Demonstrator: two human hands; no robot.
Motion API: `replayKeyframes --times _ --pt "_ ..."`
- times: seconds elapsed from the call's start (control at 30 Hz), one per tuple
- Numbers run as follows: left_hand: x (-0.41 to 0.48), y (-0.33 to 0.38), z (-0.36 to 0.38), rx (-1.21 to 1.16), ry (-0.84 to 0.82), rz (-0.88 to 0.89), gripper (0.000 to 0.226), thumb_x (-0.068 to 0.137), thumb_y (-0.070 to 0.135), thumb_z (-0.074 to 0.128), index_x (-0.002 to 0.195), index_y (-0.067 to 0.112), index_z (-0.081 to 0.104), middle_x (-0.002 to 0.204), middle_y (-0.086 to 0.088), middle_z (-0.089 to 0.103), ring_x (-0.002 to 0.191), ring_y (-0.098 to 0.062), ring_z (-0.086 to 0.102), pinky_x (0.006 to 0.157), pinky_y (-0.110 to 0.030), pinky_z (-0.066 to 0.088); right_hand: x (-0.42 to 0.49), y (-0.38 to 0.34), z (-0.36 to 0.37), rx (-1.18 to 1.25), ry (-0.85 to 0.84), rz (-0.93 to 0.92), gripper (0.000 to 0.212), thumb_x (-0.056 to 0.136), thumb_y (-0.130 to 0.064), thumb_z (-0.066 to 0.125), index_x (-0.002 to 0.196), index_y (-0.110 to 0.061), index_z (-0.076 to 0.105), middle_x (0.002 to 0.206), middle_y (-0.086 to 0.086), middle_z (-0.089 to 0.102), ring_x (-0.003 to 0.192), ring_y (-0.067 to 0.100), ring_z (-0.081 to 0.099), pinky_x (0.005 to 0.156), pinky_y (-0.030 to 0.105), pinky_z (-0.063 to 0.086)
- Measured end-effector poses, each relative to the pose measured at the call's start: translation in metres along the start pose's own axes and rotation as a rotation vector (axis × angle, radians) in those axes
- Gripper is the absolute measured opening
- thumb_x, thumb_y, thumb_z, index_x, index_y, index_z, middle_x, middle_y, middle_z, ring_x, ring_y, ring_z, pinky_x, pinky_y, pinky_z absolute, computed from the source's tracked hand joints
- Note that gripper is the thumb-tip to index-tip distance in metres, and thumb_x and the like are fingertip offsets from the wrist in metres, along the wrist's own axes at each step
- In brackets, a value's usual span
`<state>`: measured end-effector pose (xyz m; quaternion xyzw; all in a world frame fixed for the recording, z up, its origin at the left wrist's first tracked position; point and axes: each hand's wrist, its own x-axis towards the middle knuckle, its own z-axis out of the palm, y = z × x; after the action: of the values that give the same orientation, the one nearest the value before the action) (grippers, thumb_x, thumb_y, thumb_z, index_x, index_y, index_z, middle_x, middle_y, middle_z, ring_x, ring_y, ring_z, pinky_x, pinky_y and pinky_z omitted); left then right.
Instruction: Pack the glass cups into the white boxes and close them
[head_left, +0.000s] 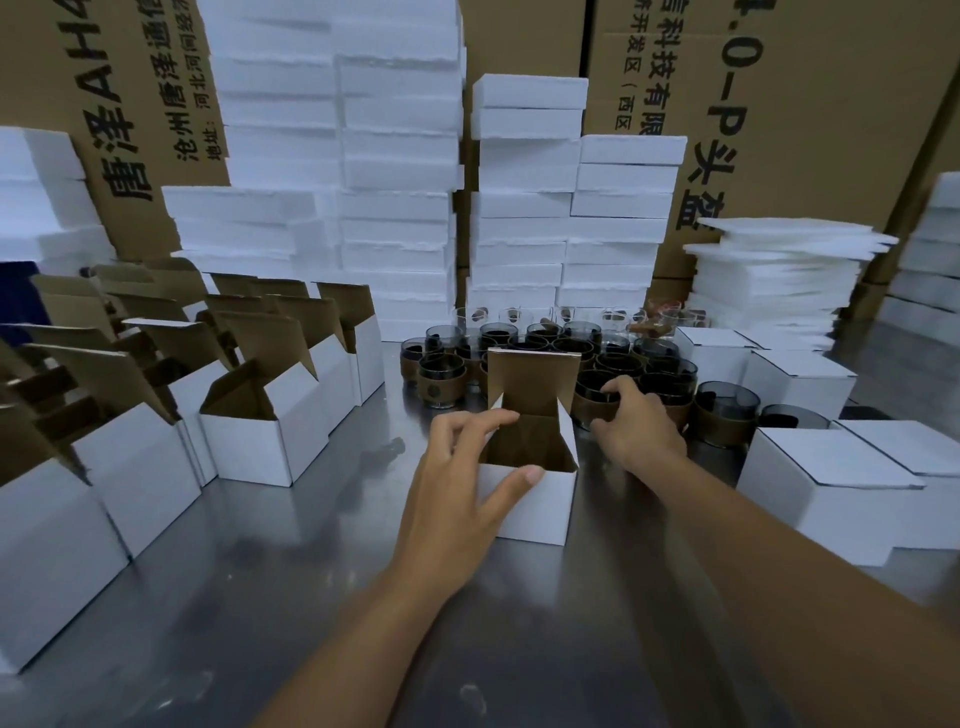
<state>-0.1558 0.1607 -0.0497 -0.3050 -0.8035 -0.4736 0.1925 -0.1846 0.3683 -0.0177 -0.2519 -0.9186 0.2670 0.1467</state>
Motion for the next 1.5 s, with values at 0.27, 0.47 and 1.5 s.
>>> replayKeyframes --times 0.27,0.47,1.5 --pt "-0.001 -0.002 -0.003 0.032 -0.012 0.013 0.055 0.075 0.051 0.069 0.113 0.066 0.031 0.118 0.017 0.035 0.108 0.001 0.041 0.083 -0.002 0.03 -0.037 0.006 0.018 0.316 0.225 0.005 0.033 0.081 -0.03 0.072 0.099 -0.026 0.044 0.118 0.005 0.041 0.089 0.019 0.048 0.071 0.033 0.047" --pt "-0.007 -0.001 -0.008 0.077 0.02 -0.01 0.072 0.077 0.042 0.073 0.12 0.069 0.021 0.108 0.022 0.039 0.101 0.018 0.04 0.076 -0.002 0.035 -0.058 0.017 0.009 0.36 0.235 -0.079 0.031 0.079 -0.031 0.074 0.092 -0.019 0.048 0.104 0.005 0.052 0.087 0.017 0.05 0.07 0.029 0.043" --pt "-0.01 0.023 -0.013 -0.522 -0.079 -0.371 0.014 0.095 0.028 0.051 0.097 0.021 0.064 0.08 0.007 0.071 0.08 -0.009 0.068 0.07 -0.02 0.051 -0.127 0.01 -0.002 0.902 0.054 -0.345 0.057 0.068 -0.036 0.08 0.111 -0.041 0.042 0.113 -0.019 0.052 0.102 0.0 0.056 0.076 0.013 0.047"
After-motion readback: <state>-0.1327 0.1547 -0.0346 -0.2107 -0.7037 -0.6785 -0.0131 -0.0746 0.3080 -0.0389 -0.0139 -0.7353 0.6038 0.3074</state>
